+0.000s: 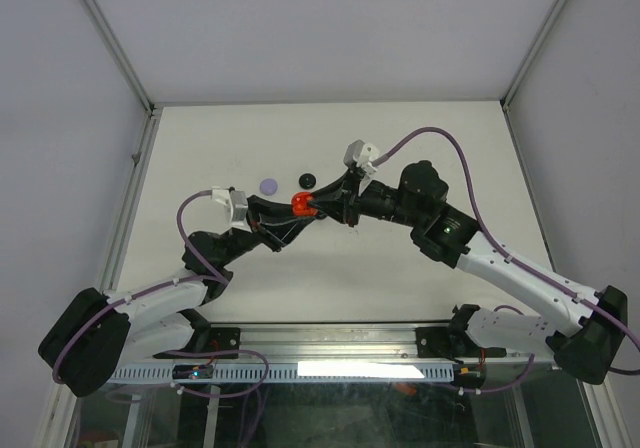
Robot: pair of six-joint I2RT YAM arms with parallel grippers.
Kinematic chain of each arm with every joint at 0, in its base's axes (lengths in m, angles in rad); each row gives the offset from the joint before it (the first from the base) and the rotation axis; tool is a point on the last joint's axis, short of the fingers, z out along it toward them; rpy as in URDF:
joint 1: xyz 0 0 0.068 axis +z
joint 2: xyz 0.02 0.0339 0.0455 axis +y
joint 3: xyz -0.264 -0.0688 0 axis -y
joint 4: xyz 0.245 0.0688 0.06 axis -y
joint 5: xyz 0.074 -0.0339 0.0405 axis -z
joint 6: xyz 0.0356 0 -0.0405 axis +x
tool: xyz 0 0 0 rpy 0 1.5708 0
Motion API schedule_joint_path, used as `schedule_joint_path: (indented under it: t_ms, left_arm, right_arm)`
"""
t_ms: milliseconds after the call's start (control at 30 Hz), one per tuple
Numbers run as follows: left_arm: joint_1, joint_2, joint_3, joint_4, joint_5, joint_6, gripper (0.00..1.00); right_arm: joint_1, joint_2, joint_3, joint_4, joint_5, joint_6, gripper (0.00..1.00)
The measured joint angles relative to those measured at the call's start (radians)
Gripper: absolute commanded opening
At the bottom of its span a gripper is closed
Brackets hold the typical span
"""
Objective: Insert the wireless bluetooth earbuds into the charging case
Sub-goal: Place the earbud in the charging case.
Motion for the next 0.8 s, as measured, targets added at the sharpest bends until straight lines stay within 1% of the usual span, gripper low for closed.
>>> schedule_joint_path:
  t_ms: [433, 800]
  left_arm:
    - [0.000, 0.018, 0.020, -0.014, 0.030, -0.043, 0.00]
    - [0.000, 0.018, 0.034, -0.023, 0.032, -0.085, 0.00]
  right_arm:
    - [0.029, 0.003, 0.000, 0.000, 0.100, -0.058, 0.09]
    - [0.037, 0.003, 0.000, -0.004, 0.107, -0.076, 0.09]
